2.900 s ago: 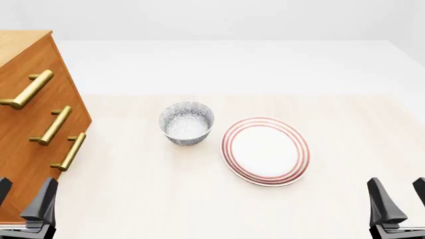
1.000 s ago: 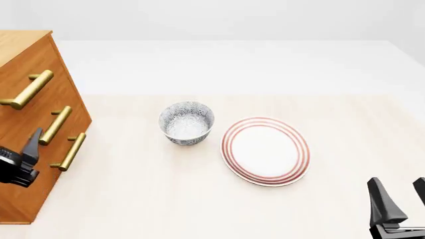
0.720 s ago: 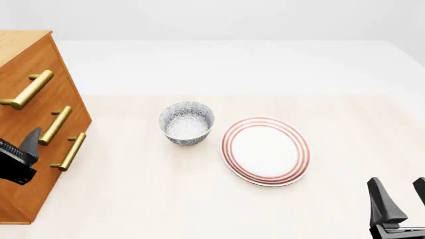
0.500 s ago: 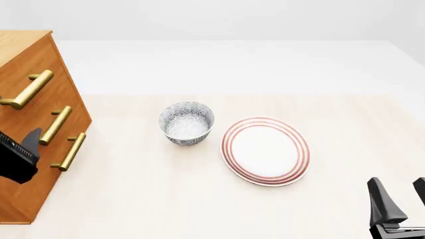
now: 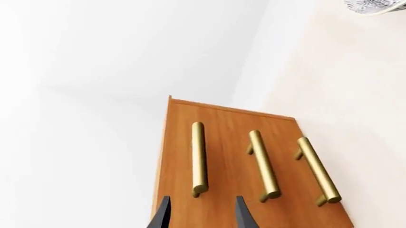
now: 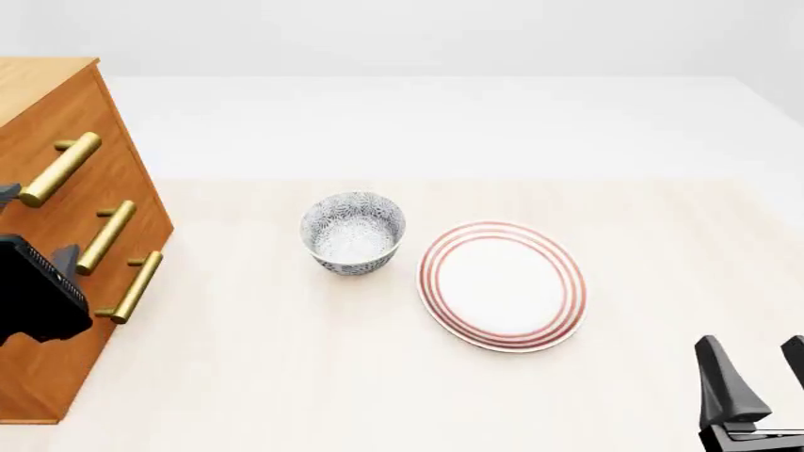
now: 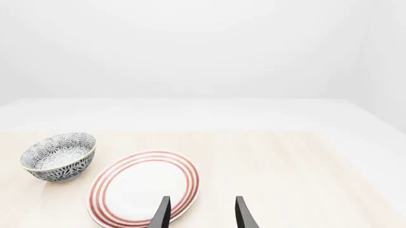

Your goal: Open the top drawer of the cabinet.

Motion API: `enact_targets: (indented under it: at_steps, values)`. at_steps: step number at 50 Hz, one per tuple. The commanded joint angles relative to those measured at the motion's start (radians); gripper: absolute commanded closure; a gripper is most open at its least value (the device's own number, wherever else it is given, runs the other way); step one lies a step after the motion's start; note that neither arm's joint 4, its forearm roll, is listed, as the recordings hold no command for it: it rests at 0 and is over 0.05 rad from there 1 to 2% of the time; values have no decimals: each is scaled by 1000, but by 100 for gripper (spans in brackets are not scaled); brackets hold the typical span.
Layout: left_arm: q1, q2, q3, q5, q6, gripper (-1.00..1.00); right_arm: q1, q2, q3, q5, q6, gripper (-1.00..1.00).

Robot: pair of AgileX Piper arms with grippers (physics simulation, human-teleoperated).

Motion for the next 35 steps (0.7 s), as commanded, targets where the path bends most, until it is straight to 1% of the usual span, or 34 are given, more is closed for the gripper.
enact_targets:
  at_steps: [1, 3, 10, 19, 20, 30, 35]
  values:
    - [18, 16, 14, -61, 51, -100, 0, 0, 1, -1, 0, -100]
    - [24, 31, 23, -91, 67, -100, 0, 0, 1, -1, 0, -100]
    - [30, 73, 32, -144, 89, -100, 0, 0, 1, -1, 0, -100]
    - [30, 123, 23, -187, 100, -100, 0, 0, 1, -1, 0, -100]
    - [36, 132, 32, -214, 113, -100, 0, 0, 1, -1, 0, -100]
    - [41, 197, 9, -255, 115, -100, 0, 0, 1, -1, 0, -100]
    - [57, 235, 16, -305, 125, -100, 0, 0, 1, -1, 0, -100]
